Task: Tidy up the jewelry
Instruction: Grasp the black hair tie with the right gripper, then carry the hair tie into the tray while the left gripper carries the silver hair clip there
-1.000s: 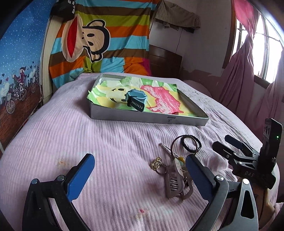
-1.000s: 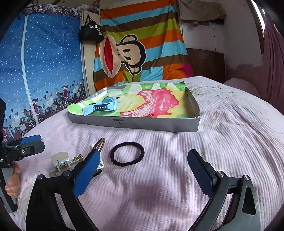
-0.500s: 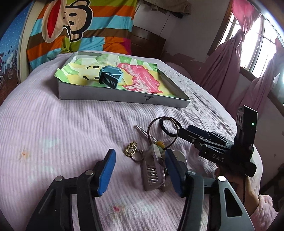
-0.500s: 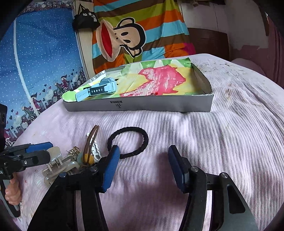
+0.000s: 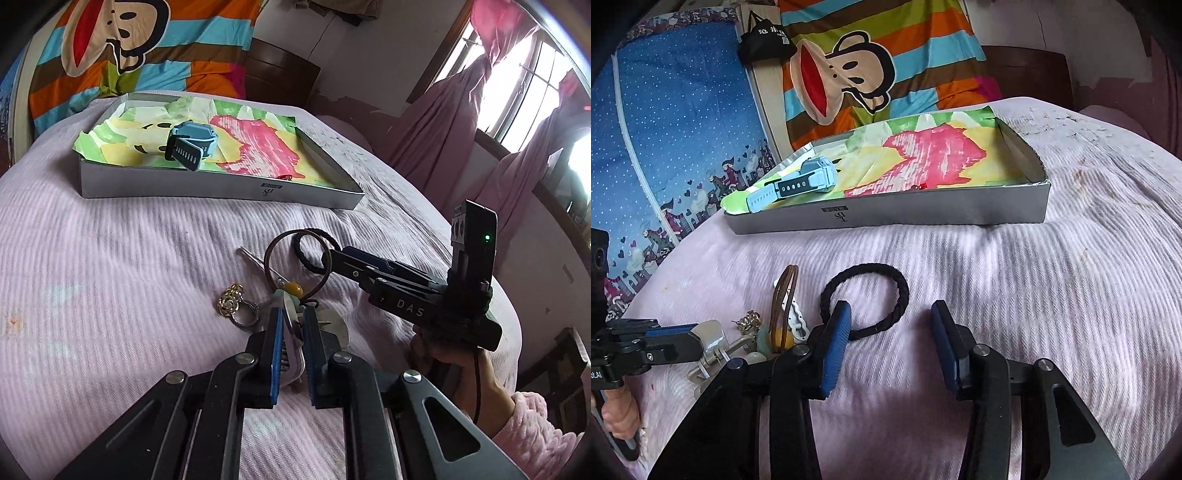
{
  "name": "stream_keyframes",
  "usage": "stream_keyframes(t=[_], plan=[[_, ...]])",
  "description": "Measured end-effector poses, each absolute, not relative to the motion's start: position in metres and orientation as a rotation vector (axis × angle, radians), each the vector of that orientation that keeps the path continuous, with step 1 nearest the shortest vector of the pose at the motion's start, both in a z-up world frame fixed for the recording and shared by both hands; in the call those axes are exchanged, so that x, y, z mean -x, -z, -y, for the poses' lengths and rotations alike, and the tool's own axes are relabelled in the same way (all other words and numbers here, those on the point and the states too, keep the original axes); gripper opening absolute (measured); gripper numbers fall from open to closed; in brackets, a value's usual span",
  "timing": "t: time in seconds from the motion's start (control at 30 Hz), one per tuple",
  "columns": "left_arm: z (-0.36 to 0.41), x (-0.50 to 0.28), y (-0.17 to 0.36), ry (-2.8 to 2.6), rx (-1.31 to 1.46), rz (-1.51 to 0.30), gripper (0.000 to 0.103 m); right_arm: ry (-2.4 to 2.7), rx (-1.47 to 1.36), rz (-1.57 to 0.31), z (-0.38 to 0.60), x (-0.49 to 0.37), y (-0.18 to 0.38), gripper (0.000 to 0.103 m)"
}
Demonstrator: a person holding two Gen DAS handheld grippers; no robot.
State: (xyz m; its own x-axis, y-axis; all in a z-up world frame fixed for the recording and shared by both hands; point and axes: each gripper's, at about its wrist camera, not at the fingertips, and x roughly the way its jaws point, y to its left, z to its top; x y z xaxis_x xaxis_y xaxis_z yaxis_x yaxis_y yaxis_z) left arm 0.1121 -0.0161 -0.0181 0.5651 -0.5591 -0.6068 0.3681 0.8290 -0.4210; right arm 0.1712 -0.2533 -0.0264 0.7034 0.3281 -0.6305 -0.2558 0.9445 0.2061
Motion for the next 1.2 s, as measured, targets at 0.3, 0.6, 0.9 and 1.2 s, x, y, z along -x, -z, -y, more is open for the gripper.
stream_keyframes(t=[0.3,0.6,0.9,1.2], plan=[[0.021,-0.111,0.016,0.568,0.28,-0.8,0.005,-0.344,-0.115,-0.735,0.252,-0.174,0.031,0.006],[0.027,-0.102,0.003,0.559,0.258,-0.724,0.004,-0.342,-0.11,-0.673,0.253,-0.167,0.022,0.005],[0.021,-0.107,-0.024,0.512,0.294,-0.604,0.004,-0.34,-0.133,-0.565,0.257,-0.157,0.001,0.005],[0.029,-0.129,-0.046,0.449,0.318,-0.509,0.004,-0.299,-0.157,-0.431,0.266,-0.155,-0.031,0.005]])
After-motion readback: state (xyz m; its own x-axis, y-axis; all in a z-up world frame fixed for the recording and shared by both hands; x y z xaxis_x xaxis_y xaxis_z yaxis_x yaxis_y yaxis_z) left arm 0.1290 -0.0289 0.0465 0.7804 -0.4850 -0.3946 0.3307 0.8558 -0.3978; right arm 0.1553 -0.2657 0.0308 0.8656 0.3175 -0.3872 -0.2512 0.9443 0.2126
